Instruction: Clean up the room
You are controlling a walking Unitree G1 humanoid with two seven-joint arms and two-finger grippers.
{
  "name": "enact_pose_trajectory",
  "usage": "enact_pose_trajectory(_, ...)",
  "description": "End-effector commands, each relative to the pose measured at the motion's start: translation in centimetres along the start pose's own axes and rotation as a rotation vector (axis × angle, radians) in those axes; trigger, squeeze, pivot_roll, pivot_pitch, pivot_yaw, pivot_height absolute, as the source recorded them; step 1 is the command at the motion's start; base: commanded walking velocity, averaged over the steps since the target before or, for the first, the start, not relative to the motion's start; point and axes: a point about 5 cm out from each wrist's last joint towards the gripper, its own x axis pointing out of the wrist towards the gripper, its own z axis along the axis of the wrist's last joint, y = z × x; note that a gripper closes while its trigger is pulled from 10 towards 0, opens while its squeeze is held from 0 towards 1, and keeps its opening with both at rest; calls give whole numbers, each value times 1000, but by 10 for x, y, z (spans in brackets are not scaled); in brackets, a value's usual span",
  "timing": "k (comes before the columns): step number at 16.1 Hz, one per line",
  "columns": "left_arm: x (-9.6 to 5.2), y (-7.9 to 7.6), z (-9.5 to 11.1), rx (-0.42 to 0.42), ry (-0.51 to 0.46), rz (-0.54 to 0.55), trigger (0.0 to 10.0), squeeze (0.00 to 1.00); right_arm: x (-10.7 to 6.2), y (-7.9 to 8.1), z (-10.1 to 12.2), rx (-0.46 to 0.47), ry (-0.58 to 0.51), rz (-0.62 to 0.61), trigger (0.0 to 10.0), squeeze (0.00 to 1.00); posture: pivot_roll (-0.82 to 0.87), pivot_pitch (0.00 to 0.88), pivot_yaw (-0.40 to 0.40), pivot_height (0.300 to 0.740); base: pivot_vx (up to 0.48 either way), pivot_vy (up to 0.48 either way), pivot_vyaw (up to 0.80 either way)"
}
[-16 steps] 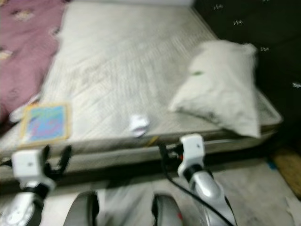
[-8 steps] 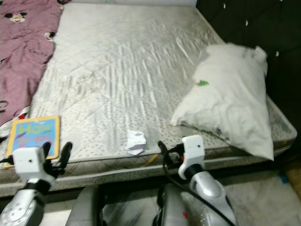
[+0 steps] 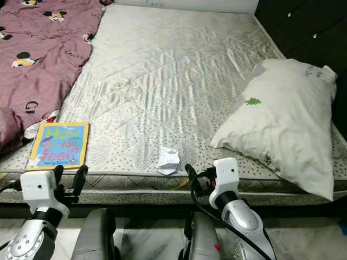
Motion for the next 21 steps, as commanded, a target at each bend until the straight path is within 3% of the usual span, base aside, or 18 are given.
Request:
enact_pose_trajectory(1, -2, -1, -2, 3, 15, 3, 10000, 0, -3, -3, -3, 1, 18, 1, 10000, 0, 4, 141, -75, 582, 0, 0, 0)
enact_pose_trajectory(7, -8, 1, -1, 7, 21, 17, 10000, 0, -7, 3, -8, 36, 47, 76, 10000, 0, 16, 160, -74, 523, 0, 0, 0)
enact_pose_trajectory(10, -8, 1, 2, 9, 17, 20, 10000, 0, -3, 5, -7, 35, 60, 120, 10000, 0, 20, 167, -73, 523, 0, 0, 0)
enact_pose_trajectory(15, -14, 4, 5, 20, 22, 42, 10000, 0, 20, 9, 8, 0, 13, 159, 10000, 0, 54, 192, -76, 523, 0, 0, 268)
enact_pose_trajectory(21, -20, 7, 12, 35, 17, 62, 10000, 0, 44, 6, 19, 0, -28, 75, 10000, 0, 107, 218, -71, 523, 0, 0, 133)
